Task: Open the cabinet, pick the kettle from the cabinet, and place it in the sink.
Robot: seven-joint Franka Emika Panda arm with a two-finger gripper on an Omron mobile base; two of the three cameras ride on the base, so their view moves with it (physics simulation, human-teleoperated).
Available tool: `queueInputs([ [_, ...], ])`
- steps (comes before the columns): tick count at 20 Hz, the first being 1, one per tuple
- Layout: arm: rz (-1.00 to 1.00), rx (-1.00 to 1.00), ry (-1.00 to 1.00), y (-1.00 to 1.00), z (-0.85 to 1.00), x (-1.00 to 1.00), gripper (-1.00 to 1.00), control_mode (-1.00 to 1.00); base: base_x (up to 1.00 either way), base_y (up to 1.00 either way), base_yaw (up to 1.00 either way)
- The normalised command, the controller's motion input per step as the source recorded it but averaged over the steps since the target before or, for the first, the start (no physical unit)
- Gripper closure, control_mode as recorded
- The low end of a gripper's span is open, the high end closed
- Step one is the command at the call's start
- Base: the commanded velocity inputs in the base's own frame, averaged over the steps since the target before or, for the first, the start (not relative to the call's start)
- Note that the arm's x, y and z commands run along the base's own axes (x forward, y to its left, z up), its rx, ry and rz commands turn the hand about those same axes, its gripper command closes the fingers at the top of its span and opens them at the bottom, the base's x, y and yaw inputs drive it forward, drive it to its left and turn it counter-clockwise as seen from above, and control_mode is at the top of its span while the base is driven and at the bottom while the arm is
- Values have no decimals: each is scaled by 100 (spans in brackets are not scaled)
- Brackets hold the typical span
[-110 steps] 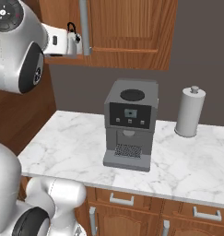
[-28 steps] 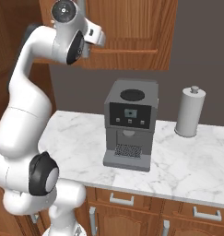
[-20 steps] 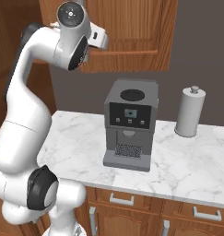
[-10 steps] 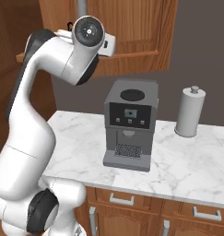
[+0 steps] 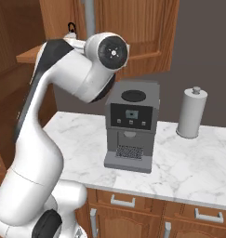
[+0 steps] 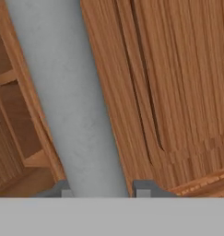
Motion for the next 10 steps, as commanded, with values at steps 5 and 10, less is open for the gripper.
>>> queueInputs([
  [5,8,4,-3,-52,0,-39,100,-100,0,0,0],
  [10,6,1,-10,-52,0,-38,100,-100,0,0,0],
])
